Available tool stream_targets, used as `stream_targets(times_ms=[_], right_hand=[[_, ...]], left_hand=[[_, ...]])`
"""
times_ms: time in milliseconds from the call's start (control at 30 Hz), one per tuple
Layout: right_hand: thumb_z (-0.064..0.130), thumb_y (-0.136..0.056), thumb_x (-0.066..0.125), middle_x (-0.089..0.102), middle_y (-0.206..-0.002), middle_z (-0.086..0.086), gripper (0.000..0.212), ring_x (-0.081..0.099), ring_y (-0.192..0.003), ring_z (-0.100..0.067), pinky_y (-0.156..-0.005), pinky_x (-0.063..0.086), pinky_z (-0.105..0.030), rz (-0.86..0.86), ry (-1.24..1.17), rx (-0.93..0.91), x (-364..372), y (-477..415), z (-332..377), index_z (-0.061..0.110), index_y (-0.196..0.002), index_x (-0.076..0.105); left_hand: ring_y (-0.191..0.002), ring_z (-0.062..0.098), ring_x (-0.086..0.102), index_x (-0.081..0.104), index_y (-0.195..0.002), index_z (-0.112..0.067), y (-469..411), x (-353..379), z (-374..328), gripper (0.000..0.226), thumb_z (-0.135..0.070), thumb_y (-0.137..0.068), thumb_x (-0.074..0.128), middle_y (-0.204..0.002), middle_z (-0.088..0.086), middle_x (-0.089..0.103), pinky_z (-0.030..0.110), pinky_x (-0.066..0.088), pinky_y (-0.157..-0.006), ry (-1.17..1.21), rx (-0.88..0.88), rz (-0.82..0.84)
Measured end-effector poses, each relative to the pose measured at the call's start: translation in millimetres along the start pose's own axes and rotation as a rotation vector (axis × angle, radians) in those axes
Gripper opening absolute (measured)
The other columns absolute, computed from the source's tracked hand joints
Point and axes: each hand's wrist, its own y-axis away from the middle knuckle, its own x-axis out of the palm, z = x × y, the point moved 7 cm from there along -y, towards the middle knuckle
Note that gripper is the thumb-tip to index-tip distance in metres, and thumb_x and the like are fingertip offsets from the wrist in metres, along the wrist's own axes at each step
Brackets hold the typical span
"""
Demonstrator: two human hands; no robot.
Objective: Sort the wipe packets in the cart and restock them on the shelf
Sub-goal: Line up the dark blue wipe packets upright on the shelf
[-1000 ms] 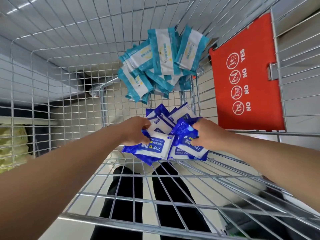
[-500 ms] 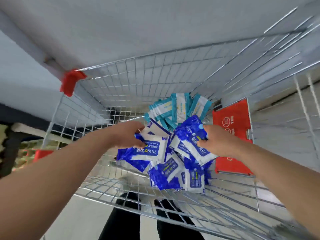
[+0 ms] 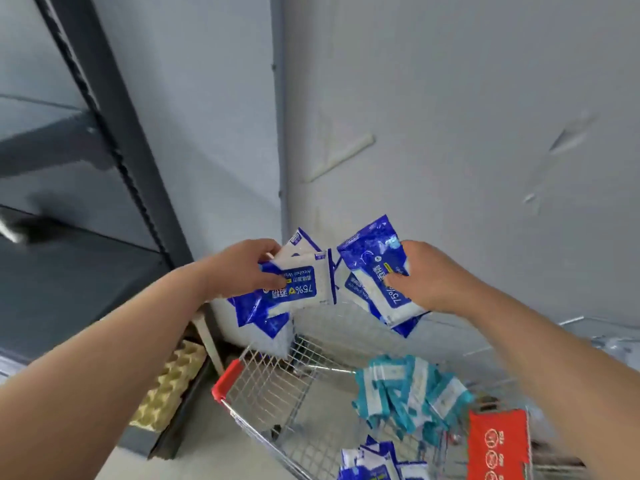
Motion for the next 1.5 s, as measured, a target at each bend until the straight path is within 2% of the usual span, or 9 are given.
stream_targets(times_ms=[200,367,467,633,800,1033,1167,1367,1500], right_hand=[[0.022,-0.088,0.057,0.065,-0.088,-0.003,0.012,0.065,-0.08,-0.023,-0.072,0.052,-0.04,-0.062,0.004,-0.216,-30.1,-9.4,159.6,0.012,-0.093,0.054],[0.024,-0.09,0.056,0.056,-0.073,0.0,0.017,0.057,-0.066,-0.02,-0.054,0.042,-0.031,-0.116,0.013,-0.379,-21.5,-3.4,312.9,0.015,-0.081,0.046],[0.021,-0.09,0.057,0.061,-0.078,0.0,0.011,0.061,-0.069,-0.017,-0.057,0.044,-0.03,-0.13,-0.042,-0.46,-7.0,-3.8,401.7,0.013,-0.086,0.049],[0.021,-0.087,0.06,0.066,-0.093,-0.005,0.017,0.065,-0.083,-0.021,-0.072,0.053,-0.037,-0.121,-0.105,-0.498,29.5,-20.6,526.2,0.01,-0.097,0.053],[0.018,-0.088,0.058,0.063,-0.086,-0.006,0.011,0.058,-0.071,-0.018,-0.059,0.043,-0.029,-0.093,-0.098,-0.537,70.7,-47.0,631.6,0.01,-0.09,0.051],[0.013,-0.087,0.055,0.062,-0.088,-0.008,0.008,0.059,-0.078,-0.025,-0.062,0.044,-0.032,-0.064,-0.073,-0.569,127.9,-120.7,730.4,0.009,-0.091,0.049],[0.013,-0.086,0.055,0.063,-0.094,-0.01,0.012,0.062,-0.089,-0.031,-0.072,0.049,-0.036,-0.07,-0.044,-0.564,151.3,-177.0,768.9,0.007,-0.095,0.051],[0.012,-0.087,0.053,0.061,-0.095,-0.01,0.013,0.061,-0.087,-0.029,-0.068,0.045,-0.033,-0.066,-0.015,-0.496,171.2,-254.4,815.4,0.006,-0.098,0.051],[0.009,-0.086,0.053,0.058,-0.086,-0.007,0.01,0.056,-0.075,-0.024,-0.062,0.041,-0.031,-0.065,0.024,-0.399,189.8,-304.0,830.7,0.013,-0.082,0.045]], left_hand=[[-0.076,0.016,0.072,0.058,-0.105,-0.028,98.1,-127.0,25.7,0.024,-0.025,-0.084,0.07,-0.096,-0.005,0.071,0.035,0.06,-0.07,0.034,0.003,-0.23],[-0.076,0.013,0.071,0.059,-0.1,-0.025,188.1,-234.1,71.3,0.018,-0.027,-0.085,0.069,-0.092,-0.005,0.071,0.028,0.056,-0.062,-0.017,0.026,-0.419],[-0.07,0.008,0.07,0.059,-0.094,-0.027,239.8,-302.1,109.4,0.012,-0.027,-0.086,0.068,-0.086,-0.007,0.07,0.022,0.053,-0.057,-0.031,0.027,-0.52],[-0.081,0.018,0.071,0.058,-0.106,-0.023,306.3,-398.2,176.9,0.02,-0.025,-0.087,0.065,-0.096,-0.002,0.071,0.039,0.059,-0.075,-0.057,-0.032,-0.632],[-0.082,0.018,0.068,0.055,-0.108,-0.023,339.1,-474.8,242.6,0.021,-0.026,-0.089,0.063,-0.098,0.0,0.068,0.036,0.058,-0.074,-0.138,-0.129,-0.724],[-0.09,0.024,0.065,0.056,-0.113,-0.019,323.5,-564.6,316.4,0.027,-0.023,-0.088,0.064,-0.105,0.005,0.066,0.036,0.055,-0.081,-0.161,-0.158,-0.788],[-0.088,0.022,0.064,0.054,-0.11,-0.021,294.2,-614.4,351.1,0.021,-0.023,-0.09,0.062,-0.104,0.004,0.065,0.033,0.054,-0.075,-0.184,-0.147,-0.77],[-0.091,0.023,0.064,0.053,-0.123,-0.016,241.7,-688.1,398.9,0.031,-0.023,-0.093,0.057,-0.11,0.006,0.063,0.031,0.054,-0.071,-0.235,-0.143,-0.732],[-0.091,0.021,0.064,0.053,-0.124,-0.018,200.1,-724.4,432.0,0.029,-0.022,-0.095,0.053,-0.111,0.005,0.064,0.03,0.055,-0.072,-0.252,-0.116,-0.646]])
